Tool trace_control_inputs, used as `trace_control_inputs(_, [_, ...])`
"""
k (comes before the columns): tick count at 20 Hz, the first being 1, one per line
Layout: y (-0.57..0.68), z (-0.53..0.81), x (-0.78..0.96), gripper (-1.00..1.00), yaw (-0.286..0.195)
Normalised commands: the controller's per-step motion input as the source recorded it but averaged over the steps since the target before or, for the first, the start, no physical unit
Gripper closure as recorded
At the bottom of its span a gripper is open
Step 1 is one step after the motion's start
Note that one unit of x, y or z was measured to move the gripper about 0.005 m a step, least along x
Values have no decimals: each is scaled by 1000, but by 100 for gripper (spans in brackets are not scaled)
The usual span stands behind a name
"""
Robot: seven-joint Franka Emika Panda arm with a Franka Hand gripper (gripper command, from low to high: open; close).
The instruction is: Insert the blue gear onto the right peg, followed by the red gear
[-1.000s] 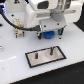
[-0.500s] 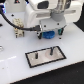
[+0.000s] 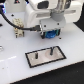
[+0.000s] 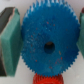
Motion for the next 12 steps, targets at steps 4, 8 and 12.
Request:
trace_control_inputs(4, [4, 356, 99, 100, 0])
trace_control_inputs(8, [-32, 495, 353, 100, 0])
trace_control_inputs(12, [-94, 509, 525, 100, 0])
